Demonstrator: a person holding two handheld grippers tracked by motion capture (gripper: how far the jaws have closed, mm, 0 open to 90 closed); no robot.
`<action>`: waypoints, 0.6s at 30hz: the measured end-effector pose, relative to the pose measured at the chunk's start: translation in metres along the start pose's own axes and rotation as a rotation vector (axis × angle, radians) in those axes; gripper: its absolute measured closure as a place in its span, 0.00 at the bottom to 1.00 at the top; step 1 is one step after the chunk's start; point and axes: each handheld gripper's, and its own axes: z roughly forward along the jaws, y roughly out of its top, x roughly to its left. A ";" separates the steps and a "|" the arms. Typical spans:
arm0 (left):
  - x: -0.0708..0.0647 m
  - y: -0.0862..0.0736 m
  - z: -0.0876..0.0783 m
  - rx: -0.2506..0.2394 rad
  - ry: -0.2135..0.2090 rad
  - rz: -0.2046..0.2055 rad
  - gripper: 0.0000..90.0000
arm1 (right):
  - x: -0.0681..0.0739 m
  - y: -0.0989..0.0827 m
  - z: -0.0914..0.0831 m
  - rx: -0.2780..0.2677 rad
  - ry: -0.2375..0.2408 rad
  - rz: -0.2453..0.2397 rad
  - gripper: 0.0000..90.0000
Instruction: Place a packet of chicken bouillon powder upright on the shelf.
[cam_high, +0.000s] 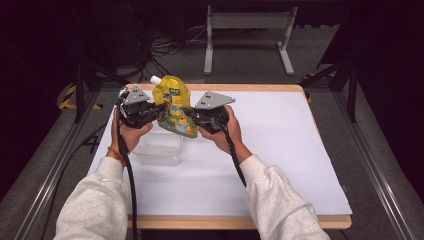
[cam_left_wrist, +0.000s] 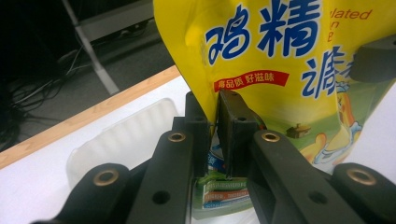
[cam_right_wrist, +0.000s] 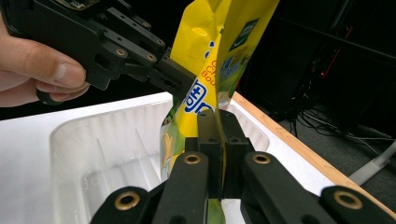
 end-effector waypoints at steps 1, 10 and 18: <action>0.003 -0.002 0.001 0.000 0.007 -0.010 0.92 | 0.000 0.000 0.002 0.002 -0.002 0.000 1.00; 0.022 -0.016 0.002 -0.003 0.028 -0.058 0.92 | 0.003 0.000 0.030 0.016 -0.013 -0.011 1.00; 0.032 -0.023 -0.002 -0.008 0.034 -0.080 0.92 | 0.006 0.000 0.045 0.011 -0.007 0.003 1.00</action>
